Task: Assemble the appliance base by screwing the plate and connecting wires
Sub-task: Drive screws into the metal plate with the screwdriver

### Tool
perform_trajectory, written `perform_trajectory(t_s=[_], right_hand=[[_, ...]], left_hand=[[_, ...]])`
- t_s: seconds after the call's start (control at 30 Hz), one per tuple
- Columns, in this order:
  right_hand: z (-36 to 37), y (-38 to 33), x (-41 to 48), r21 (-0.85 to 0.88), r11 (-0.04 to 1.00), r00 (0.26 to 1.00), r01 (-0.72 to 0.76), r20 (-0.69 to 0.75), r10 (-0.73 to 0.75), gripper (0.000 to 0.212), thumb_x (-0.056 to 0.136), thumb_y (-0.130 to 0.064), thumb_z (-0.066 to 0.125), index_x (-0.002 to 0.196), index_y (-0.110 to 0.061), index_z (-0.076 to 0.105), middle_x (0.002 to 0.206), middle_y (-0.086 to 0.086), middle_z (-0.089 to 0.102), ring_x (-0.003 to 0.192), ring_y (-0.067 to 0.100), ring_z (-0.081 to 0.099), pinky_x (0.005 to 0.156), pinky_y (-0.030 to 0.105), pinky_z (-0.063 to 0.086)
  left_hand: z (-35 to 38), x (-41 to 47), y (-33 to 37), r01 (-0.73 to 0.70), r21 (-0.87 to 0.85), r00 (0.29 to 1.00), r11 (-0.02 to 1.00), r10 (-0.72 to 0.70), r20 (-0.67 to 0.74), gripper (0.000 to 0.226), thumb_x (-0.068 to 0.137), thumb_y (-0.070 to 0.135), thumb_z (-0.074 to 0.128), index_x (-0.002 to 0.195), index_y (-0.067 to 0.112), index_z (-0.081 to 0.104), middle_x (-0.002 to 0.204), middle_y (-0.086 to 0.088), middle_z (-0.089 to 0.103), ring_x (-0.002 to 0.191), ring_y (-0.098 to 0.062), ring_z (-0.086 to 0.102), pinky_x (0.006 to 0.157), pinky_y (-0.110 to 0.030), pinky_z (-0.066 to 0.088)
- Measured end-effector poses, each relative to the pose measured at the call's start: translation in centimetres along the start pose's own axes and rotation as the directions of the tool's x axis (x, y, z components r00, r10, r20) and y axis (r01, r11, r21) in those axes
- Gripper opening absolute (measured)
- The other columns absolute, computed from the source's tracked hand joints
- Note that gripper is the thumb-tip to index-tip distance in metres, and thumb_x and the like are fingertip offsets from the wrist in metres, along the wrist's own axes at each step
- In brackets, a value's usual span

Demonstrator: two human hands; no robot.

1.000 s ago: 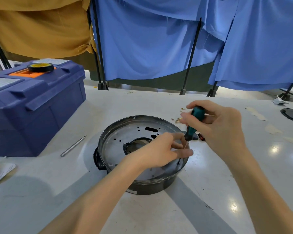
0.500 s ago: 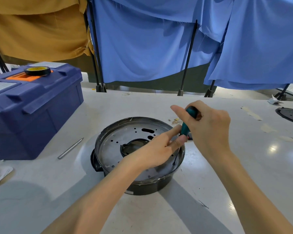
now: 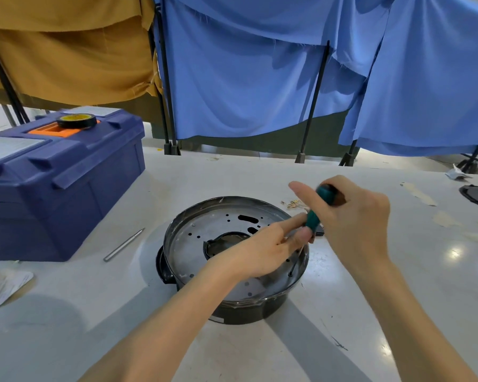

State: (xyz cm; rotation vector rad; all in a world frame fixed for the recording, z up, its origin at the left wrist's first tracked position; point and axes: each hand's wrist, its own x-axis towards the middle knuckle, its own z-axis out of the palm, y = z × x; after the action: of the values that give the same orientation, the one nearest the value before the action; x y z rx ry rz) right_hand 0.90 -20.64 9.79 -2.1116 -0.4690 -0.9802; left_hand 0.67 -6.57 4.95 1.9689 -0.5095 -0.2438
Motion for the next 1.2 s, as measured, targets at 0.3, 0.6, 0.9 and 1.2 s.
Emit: perform_trajectory(t_s=[0.3,0.6,0.9,1.2], right_hand=[[0.2,-0.5,-0.3,0.170,0.985,0.999,-0.013,0.042,0.006,0.030,0.077,-0.034,0.078,0.085,-0.005,0.075,0.070,0.005,0.072,0.065,0.019,0.072,0.068,0.037,0.060],[-1.7,0.8,1.2,0.356,0.926,0.925,-0.125,0.378,-0.021,0.014,0.090,-0.017,0.067,0.101,-0.016,0.077,0.090,-0.010,0.077,0.088,0.005,0.072,0.082,0.022,0.058],[0.1,0.2,-0.2,0.054,0.998,1.000,0.026,-0.019,-0.025,0.043,0.087,-0.046,0.067,0.071,-0.006,0.067,0.059,0.004,0.062,0.054,0.024,0.058,0.058,0.039,0.052],[0.4,-0.1,-0.4,0.163,0.986,0.998,-0.035,0.062,0.026,0.034,0.079,-0.037,0.077,0.082,-0.004,0.073,0.068,0.008,0.070,0.065,0.024,0.071,0.067,0.041,0.059]], left_hand=[[0.0,-0.3,0.2,0.006,-0.054,1.000,0.999,-0.006,0.004,0.054,0.095,0.053,0.041,0.145,0.034,0.034,0.129,-0.006,0.060,0.124,-0.020,0.053,0.112,-0.049,0.035],[-0.4,-0.7,0.4,-0.009,-0.064,0.998,0.998,0.013,0.060,0.030,0.101,0.044,0.036,0.119,0.029,0.055,0.109,0.016,0.060,0.127,-0.013,0.049,0.115,-0.047,0.031],[-0.2,-0.5,0.3,-0.019,-0.093,0.999,0.995,0.022,0.033,0.044,0.103,0.038,0.034,0.143,0.022,0.041,0.132,0.004,0.059,0.130,-0.010,0.048,0.116,-0.036,0.031],[-0.1,-0.5,0.2,-0.005,-0.094,1.000,0.996,0.005,0.004,0.035,0.098,0.049,0.041,0.132,0.043,0.046,0.126,-0.010,0.060,0.117,-0.026,0.055,0.114,-0.051,0.031]])
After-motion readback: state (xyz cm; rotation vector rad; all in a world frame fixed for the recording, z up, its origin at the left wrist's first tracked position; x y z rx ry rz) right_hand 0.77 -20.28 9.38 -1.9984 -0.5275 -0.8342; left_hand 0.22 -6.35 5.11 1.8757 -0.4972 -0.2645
